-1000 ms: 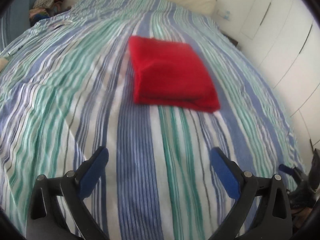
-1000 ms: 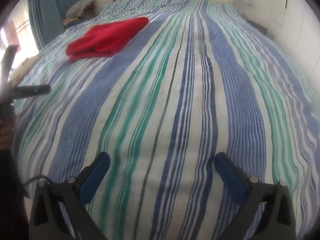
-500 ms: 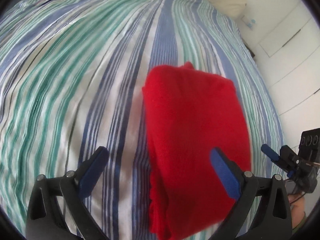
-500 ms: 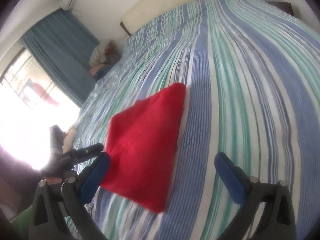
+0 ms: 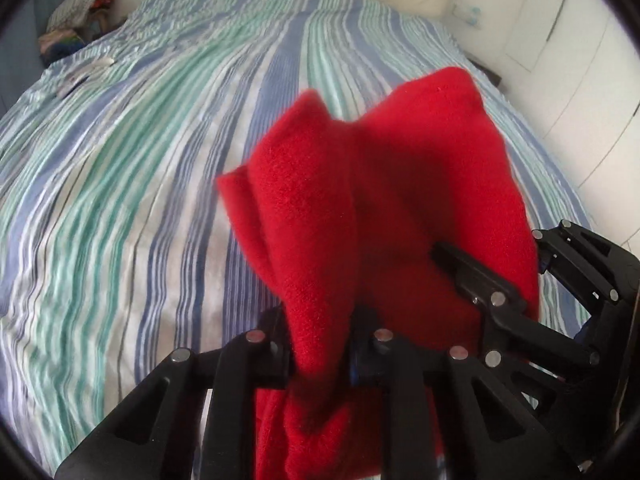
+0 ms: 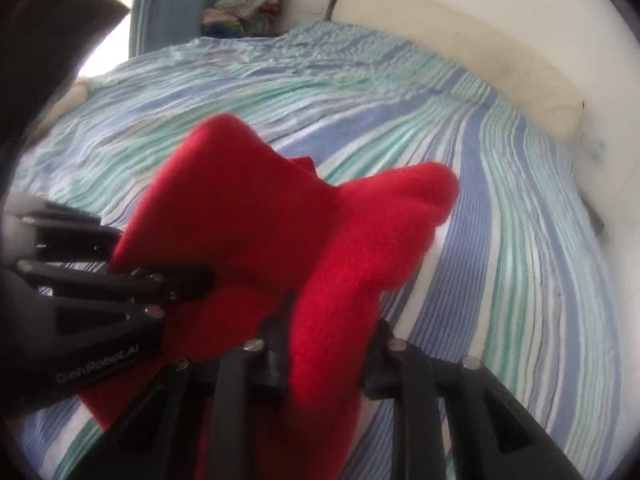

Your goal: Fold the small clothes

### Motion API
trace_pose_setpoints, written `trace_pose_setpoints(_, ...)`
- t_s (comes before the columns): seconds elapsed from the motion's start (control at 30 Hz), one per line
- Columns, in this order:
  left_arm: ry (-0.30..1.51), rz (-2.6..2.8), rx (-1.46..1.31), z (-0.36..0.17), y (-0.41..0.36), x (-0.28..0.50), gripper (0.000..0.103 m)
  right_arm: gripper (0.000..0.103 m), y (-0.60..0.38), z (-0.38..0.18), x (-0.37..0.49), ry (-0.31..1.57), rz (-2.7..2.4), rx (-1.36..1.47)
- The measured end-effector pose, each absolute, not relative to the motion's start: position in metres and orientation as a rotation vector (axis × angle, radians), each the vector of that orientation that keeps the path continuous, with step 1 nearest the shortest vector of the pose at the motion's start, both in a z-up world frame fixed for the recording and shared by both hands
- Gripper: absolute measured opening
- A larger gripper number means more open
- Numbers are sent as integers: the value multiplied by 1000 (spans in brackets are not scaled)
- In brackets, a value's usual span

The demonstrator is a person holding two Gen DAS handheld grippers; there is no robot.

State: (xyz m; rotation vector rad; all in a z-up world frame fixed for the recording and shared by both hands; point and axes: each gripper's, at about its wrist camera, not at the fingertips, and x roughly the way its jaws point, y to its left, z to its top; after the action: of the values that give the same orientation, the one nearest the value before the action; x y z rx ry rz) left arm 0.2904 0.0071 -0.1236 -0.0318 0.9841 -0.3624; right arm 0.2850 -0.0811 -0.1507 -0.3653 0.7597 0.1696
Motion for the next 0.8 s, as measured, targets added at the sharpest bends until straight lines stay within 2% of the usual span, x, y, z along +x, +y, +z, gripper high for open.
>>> trace_pose_setpoints(0.23,863,-393,-97,-48,23,273,20,25,-84,-76,238,585,245,-268)
trace_pose_setpoints(0.27,885,-400,-99,-46,21,280,26,25,-87,-64,237,575,252,-233)
trace_pose_setpoints(0.3,925,-395,-92,-51,17,292,45,25,-91,-54,242,576,259,-188)
trace_pose_setpoints(0.33,956,-373,-86,-60,17,302,57,26,-98,-48,249,592,270,-129)
trace_pose_setpoints(0.37,962,-325,-71,-72,22,306,75,35,-105,-46,260,627,273,-72)
trace_pose_setpoints(0.4,957,-259,-44,-83,26,306,77,62,-115,-50,274,681,263,-27)
trace_pose_setpoints(0.47,974,-150,27,-95,34,294,77,98,-139,-64,288,767,139,-9)
trace_pose_setpoints(0.53,936,-126,54,-96,43,268,80,98,-163,-73,276,796,74,-9)
trace_pose_setpoints(0.6,882,-83,106,-89,43,237,97,98,-178,-77,246,800,56,-44)
trace_pose_setpoints(0.7,791,-39,163,-71,40,196,102,98,-189,-88,198,833,41,-87)
trace_pose_setpoints(0.8,764,-65,151,-53,35,169,102,98,-193,-92,147,840,63,-54)
